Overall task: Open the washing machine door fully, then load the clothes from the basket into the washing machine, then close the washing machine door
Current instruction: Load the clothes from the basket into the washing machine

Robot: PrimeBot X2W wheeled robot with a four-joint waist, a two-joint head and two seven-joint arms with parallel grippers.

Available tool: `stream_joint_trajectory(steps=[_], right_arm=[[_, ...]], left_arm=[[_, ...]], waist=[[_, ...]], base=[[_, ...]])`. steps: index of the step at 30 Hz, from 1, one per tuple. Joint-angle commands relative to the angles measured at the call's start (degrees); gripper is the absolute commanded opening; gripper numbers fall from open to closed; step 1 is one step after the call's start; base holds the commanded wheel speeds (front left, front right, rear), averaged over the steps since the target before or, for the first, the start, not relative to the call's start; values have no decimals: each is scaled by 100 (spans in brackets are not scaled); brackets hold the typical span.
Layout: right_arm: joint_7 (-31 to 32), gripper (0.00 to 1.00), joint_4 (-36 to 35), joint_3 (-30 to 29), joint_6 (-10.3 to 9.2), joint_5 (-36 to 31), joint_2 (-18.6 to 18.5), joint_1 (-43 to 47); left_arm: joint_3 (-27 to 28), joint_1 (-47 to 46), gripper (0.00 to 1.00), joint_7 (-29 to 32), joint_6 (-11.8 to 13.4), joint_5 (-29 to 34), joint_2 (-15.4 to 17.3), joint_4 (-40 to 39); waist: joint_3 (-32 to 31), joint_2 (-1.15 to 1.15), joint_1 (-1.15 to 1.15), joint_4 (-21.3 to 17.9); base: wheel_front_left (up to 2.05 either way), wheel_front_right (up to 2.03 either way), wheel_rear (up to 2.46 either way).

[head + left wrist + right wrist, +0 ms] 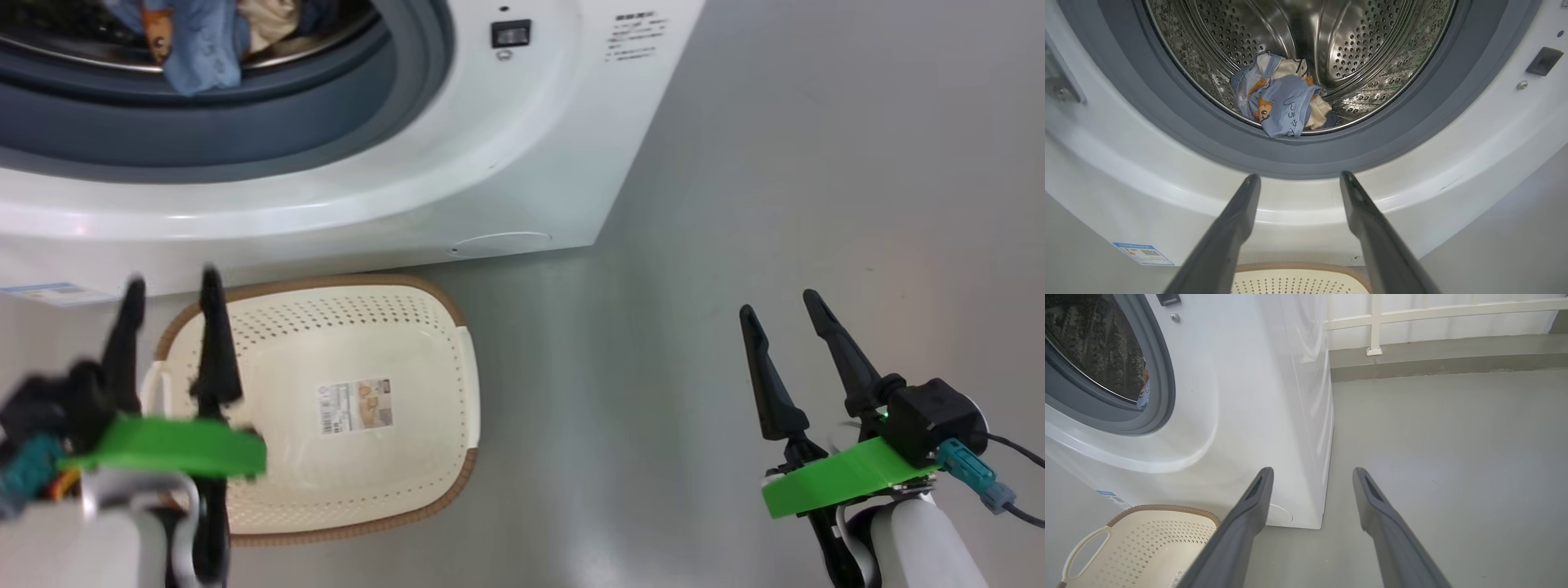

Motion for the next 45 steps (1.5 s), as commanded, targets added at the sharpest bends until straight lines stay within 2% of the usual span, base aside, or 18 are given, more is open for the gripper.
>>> stream_joint_trajectory(steps=[1,7,22,29,38,45], right_arm=[[-27,100,-126,202,9,22,7,-120],[-27,100,-137,339,9,150,7,-242],[-27,100,-161,685,9,504,7,-310],[-27,100,-161,744,9,528,7,-264],[-27,100,-167,822,9,479,7,-211],[-27,100,-152,933,9,405,7,-167]], left_arm=[[201,-353,100,13,12,43,168,-14],[215,-1369,100,132,55,219,431,788],[128,-3866,100,190,69,639,1210,3692],[-28,-4506,100,79,162,845,1364,4682],[-116,-5285,100,91,588,997,1419,5909],[-156,-5766,100,29,485,941,1492,6479]], waist=[[85,0,0,-111],[235,0,0,-361],[579,0,0,-1141],[629,0,0,-1294],[671,0,0,-1348],[704,0,0,-1449]], base=[[0,0,0],[0,0,0],[0,0,0],[0,0,0],[0,0,0],[0,0,0]])
